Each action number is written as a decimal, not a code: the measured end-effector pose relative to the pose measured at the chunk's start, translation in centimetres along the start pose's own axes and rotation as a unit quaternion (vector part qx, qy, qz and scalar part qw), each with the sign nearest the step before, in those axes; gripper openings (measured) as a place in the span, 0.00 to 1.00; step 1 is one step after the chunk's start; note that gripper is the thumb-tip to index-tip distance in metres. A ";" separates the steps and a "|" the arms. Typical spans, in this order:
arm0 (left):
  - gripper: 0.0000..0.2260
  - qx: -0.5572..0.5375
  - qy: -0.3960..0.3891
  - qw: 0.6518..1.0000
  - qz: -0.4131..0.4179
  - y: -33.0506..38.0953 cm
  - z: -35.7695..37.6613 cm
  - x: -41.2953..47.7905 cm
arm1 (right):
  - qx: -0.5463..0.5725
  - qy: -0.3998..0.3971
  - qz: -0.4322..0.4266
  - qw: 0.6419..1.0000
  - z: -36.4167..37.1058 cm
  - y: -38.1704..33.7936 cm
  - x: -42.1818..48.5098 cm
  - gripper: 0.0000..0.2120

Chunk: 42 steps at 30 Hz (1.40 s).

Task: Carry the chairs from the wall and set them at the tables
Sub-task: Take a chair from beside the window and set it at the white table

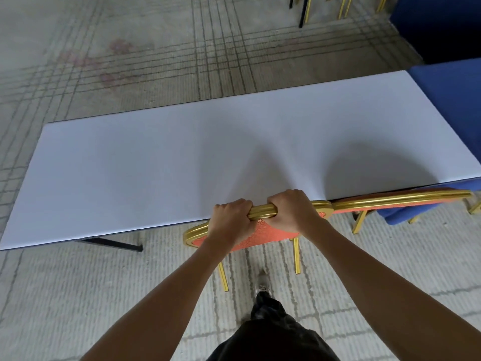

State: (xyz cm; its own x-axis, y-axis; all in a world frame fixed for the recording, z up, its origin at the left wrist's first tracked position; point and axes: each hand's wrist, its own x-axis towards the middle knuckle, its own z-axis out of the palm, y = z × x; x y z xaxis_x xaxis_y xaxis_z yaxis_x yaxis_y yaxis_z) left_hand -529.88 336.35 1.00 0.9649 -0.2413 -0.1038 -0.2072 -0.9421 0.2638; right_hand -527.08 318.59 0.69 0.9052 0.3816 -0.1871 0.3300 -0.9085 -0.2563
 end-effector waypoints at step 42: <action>0.03 -0.016 0.010 0.999 -0.034 -2.9 -0.6 1.1 | 0.002 0.150 -0.096 0.984 2.5 -0.5 2.6 0.19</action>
State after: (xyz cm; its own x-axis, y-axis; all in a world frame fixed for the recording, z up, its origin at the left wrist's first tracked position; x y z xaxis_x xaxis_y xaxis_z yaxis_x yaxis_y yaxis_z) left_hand -528.08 338.97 0.71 0.9795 -0.1729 -0.1031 -0.1372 -0.9482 0.2866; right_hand -525.59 320.44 -2.08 0.8643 0.4790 0.1531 0.5029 -0.8231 -0.2639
